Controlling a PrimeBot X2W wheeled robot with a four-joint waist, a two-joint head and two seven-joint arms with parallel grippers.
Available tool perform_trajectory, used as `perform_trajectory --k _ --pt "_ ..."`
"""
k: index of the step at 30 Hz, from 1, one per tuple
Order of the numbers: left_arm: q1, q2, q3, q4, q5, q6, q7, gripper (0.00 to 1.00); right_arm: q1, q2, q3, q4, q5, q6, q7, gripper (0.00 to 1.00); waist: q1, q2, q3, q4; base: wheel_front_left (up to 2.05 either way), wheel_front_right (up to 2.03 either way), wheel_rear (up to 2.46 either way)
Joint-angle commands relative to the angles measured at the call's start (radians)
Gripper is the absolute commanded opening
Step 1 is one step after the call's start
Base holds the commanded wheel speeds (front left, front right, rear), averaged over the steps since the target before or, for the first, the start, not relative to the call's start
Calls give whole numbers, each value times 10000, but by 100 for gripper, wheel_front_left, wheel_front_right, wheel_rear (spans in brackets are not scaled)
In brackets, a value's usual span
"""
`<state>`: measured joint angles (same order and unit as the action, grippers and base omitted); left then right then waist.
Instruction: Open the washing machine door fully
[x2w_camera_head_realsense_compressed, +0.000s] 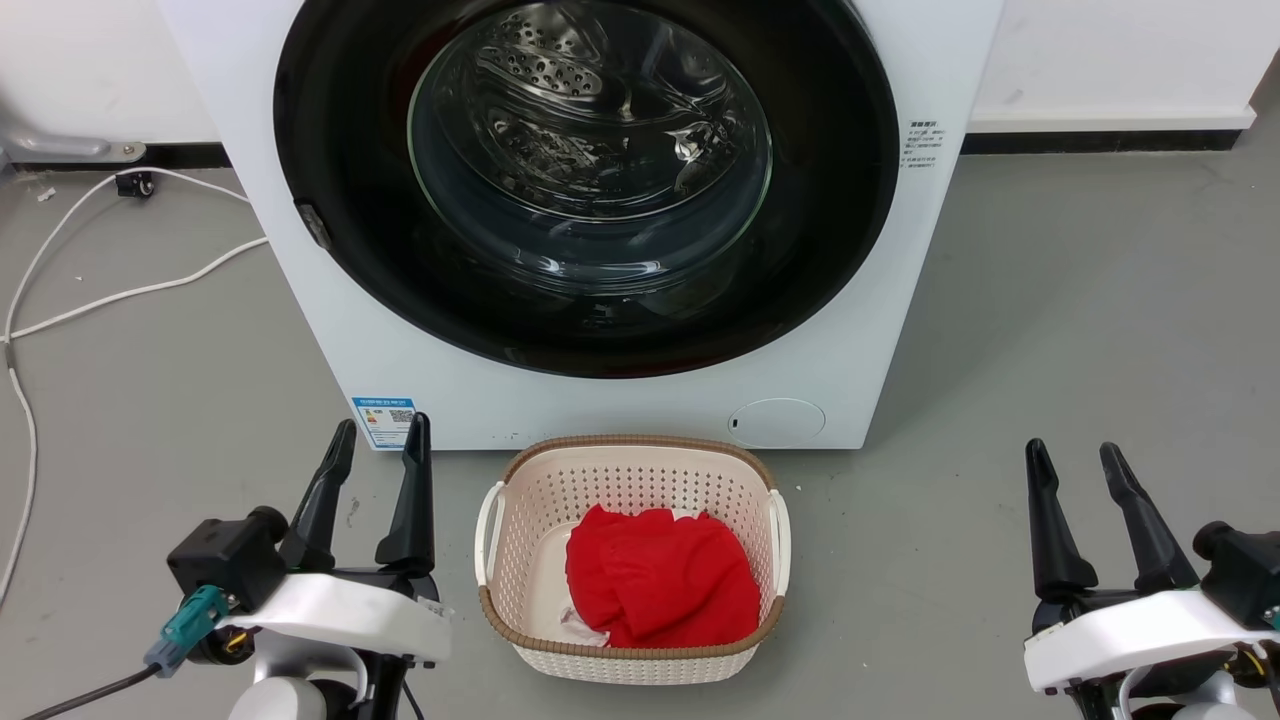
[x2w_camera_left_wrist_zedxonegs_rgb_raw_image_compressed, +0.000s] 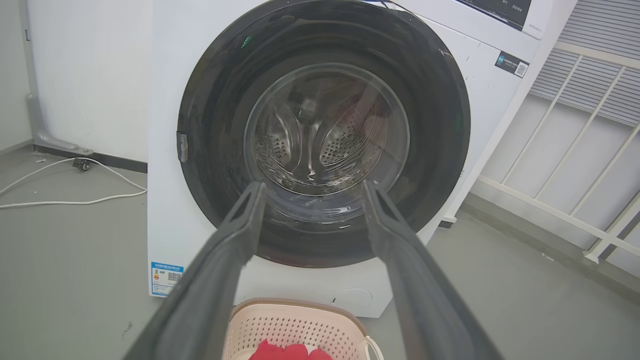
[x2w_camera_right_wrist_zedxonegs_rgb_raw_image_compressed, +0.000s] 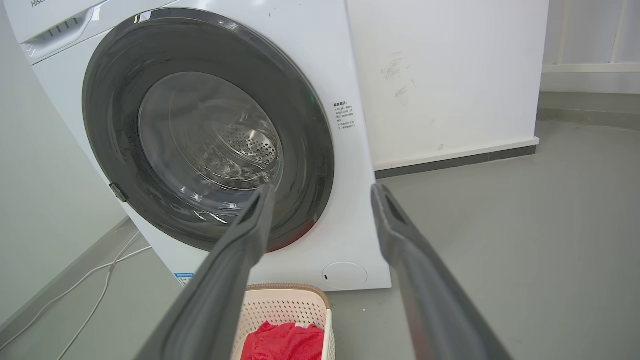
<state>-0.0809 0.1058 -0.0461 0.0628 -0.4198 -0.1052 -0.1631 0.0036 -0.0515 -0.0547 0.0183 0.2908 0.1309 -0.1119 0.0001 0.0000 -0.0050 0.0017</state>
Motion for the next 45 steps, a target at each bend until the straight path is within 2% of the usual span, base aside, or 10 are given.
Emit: perform_trajectory --k 1,18,45 --pt "14 64 -33 -59 229 34 -75 100 32 3 -2 -145 -250 -3 29 100 -1 0 -3 4 0 0 0" --pt "117 150 -206 -6 1684 238 -462 100 240 10 26 -379 -1613 -3 58 100 -1 0 -40 89 0 0 0" --pt "247 -93 -14 -42 3366 -42 -973 100 375 21 154 -410 -3125 -3 -271 100 -1 0 16 159 0 0 0"
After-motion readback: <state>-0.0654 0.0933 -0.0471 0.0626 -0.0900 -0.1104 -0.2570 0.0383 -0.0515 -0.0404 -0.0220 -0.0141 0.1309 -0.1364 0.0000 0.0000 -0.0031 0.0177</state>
